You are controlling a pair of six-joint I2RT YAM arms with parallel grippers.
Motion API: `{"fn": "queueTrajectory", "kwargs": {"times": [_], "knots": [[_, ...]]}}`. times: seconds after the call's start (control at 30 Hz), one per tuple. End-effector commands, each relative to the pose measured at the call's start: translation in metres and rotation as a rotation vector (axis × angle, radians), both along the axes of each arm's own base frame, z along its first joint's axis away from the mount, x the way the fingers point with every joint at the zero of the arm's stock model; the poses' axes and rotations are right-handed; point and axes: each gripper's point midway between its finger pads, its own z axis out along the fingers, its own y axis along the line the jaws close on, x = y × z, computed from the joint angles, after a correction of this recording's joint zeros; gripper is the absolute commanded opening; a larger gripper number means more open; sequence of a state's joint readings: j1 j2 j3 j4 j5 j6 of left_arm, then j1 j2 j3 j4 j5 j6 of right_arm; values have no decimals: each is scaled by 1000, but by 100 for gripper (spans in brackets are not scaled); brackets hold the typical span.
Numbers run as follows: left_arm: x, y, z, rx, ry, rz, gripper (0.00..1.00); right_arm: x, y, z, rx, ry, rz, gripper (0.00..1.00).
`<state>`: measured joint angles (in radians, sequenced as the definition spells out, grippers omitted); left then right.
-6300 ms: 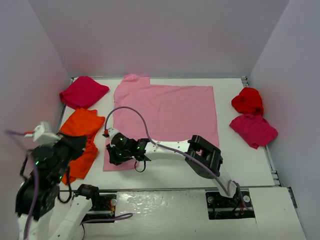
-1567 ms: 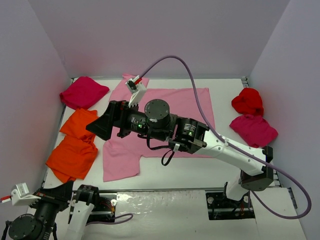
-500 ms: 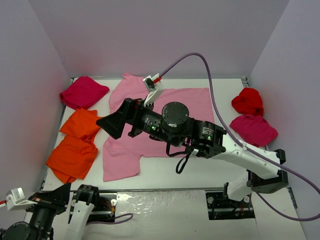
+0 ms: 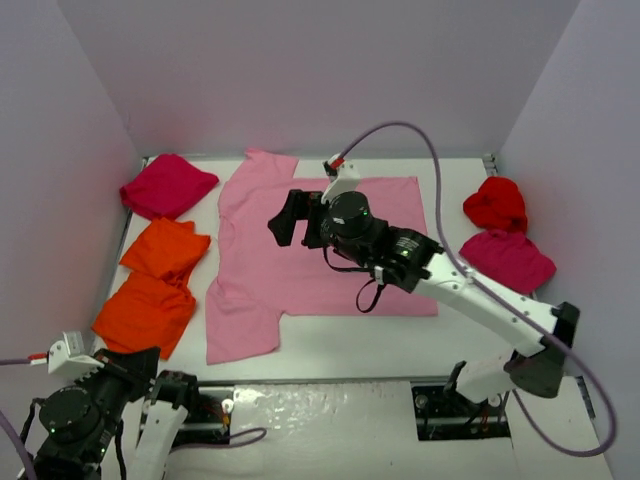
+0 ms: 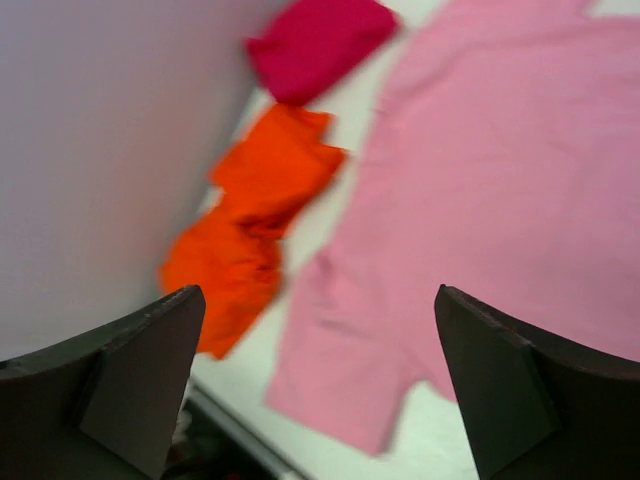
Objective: Fold and stack the t-shirts
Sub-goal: Flatten the tshirt out
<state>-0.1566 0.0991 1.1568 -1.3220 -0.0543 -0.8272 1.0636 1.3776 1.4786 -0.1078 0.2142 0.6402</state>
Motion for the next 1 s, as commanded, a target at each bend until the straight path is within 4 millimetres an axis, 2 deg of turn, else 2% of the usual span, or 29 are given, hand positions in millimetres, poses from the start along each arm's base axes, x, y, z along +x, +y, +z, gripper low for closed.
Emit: {"fn": "queueTrajectory", "kwargs": {"times": [0.0,0.13,0.2,0.27,0.3,0.37,0.47,0.57,0.73,0.8,0.83,0.9,0.97], "knots": [[27,-5,-2,24,34,-9,0,74,-14,-142,-216,193,-14,90],[34,-9,2,19,36,-28,0,88,30,-224,-322,289,113,79],[35,-11,7,18,32,-38,0,101,61,-242,-314,289,151,72],[34,-11,9,24,41,-46,0,108,80,-240,-300,268,165,68],[33,-11,8,29,47,-50,0,115,90,-234,-287,250,169,62],[31,-11,0,39,72,-54,0,120,102,-245,-282,266,179,38],[31,-12,-10,42,97,-62,0,124,112,-241,-267,257,192,20],[38,-28,-30,18,156,-138,0,128,116,-238,-263,248,194,13],[55,-58,-86,-54,402,-265,0,134,141,-236,-230,221,271,0],[60,-66,-92,-81,434,-295,0,137,154,-246,-224,207,330,0],[63,-65,-92,-75,429,-290,0,137,159,-254,-225,204,362,0],[65,-59,-91,-52,430,-266,0,141,167,-256,-210,189,391,0],[67,-55,-90,-33,433,-250,0,146,170,-266,-200,186,402,0]]}}
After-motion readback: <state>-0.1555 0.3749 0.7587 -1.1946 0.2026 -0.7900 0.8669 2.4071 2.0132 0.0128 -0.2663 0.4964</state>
